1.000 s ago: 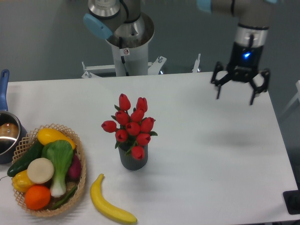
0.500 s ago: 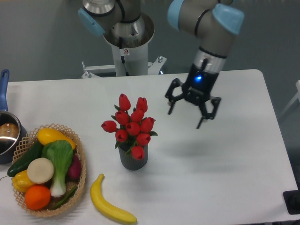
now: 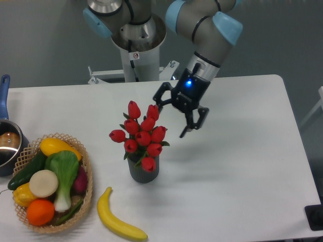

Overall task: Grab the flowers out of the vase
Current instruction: 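Lower the open gripper toward the red tulip stems above the vase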

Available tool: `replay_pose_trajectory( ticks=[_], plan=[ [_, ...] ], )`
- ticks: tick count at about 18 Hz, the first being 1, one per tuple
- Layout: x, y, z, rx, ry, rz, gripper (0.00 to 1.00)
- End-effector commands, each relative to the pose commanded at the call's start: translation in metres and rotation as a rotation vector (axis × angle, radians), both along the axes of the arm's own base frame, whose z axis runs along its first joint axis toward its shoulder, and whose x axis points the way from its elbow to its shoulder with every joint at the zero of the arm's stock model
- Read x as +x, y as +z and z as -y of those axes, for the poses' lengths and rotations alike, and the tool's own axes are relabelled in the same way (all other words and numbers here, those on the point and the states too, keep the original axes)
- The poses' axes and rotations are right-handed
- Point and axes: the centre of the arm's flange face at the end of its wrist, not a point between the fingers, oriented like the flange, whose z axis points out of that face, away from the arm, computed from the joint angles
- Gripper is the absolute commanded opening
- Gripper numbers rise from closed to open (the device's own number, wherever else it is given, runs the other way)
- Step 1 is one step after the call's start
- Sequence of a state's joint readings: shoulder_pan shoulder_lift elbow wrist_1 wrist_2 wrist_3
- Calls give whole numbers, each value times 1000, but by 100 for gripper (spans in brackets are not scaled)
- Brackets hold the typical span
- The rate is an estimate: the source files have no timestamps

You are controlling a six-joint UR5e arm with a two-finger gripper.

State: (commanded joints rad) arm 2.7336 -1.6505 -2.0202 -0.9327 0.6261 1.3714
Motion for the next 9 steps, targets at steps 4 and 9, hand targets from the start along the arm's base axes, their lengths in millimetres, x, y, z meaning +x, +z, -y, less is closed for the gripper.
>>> replay_pose_trajectory(
  ticks=[4,9],
  plan=[
    [7,-6,-12,4,-32,8,100],
    [4,-15,-21,2,-48,11,100]
  ],
)
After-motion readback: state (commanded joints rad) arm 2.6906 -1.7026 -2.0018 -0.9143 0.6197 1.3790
